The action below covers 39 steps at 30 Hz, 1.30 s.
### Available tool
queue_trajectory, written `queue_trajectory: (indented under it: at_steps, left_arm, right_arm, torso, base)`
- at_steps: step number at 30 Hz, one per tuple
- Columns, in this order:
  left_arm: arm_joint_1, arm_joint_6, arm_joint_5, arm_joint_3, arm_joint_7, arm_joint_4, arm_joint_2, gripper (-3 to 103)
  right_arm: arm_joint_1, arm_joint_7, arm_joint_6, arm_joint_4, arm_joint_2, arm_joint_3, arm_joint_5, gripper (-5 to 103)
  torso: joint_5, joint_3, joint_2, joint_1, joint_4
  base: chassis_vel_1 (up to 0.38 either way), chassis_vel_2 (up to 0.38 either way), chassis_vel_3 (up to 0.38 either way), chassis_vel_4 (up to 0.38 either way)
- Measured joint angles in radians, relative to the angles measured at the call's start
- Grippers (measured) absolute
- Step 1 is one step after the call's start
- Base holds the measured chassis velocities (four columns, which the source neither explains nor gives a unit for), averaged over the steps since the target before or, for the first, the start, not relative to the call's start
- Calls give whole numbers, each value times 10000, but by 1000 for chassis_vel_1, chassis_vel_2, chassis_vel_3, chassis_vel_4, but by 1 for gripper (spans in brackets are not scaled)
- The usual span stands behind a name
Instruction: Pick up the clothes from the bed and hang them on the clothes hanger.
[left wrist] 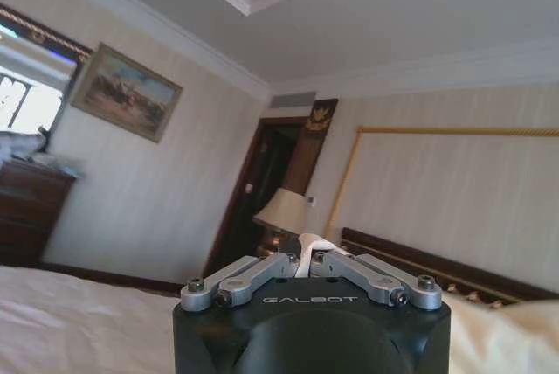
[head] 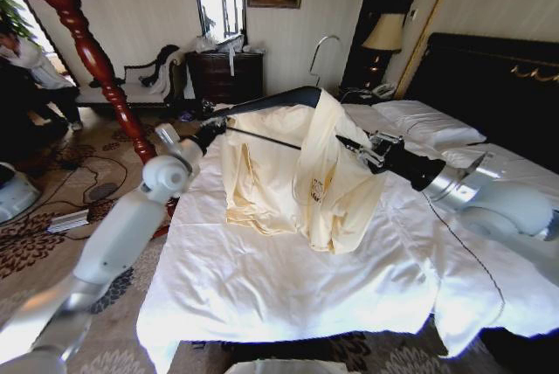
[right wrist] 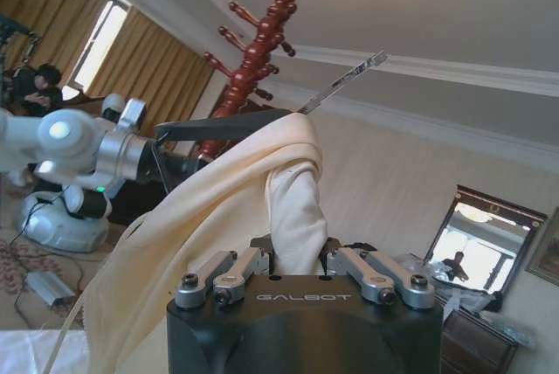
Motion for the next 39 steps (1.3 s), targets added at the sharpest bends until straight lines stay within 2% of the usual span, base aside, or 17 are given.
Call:
queue_trajectory:
  at_steps: [2, 4, 9, 15, 18, 23, 27, 34, 39]
  left_arm:
    - [-118, 180, -780, -39, -1, -239, 71, 0]
    - [-163, 225, -969, -56, -7, -309, 100, 0]
    - [-722, 501, -2128, -115, -250, -609, 442, 0]
    - [-1105, 810, -2515, -167, -209, -661, 943, 0]
    - [-1261, 983, -2484, -172, 214, -650, 1409, 0]
    - [-1206, 1046, -2414, -255, 541, -932, 1780, 0]
    - [-911, 1052, -2448, -277, 517, -1441, 1734, 0]
    - [-430, 1112, -2515, 314, 62, -2250, 695, 0]
    - [-430, 1116, -2358, 818, -197, -2197, -32, 0]
  right_arm:
    - [-88, -231, 111, -116, 55, -21, -537, 22]
    - [-105, -254, 119, -167, 69, -26, -752, 22]
    - [-192, -251, 71, -597, 185, -53, -2377, 22]
    - [-293, -27, -52, -885, 272, -58, -3271, 22]
    - [-310, 90, -79, -1059, 298, -93, -3498, 22]
    - [-308, 452, -223, -1172, 347, -192, -3495, 22]
    - [-340, 866, -347, -1097, 394, -287, -3181, 22]
    - [-501, 1228, -286, -482, 453, -302, -2169, 22]
    - [-523, 884, 116, -295, 542, -320, -1715, 22]
  torso:
    - [-1, 0, 0, 1, 0]
    - [-1, 0, 0, 0, 0]
    - [1, 0, 0, 0, 0]
    - [2, 0, 0, 0, -1]
    - [1, 0, 0, 0, 2]
    - [2, 0, 0, 0, 1]
    - [2, 0, 0, 0, 0]
    - [3, 0, 0, 0, -2]
    - [2, -1, 0, -1, -2]
  base:
    - [0, 0, 0, 0]
    - [0, 0, 0, 0]
    - [0, 0, 0, 0]
    - [0, 0, 0, 0]
    - [0, 0, 0, 0]
    - [0, 0, 0, 0]
    - [0, 0, 0, 0]
    - [0, 0, 0, 0]
    - [0, 0, 0, 0]
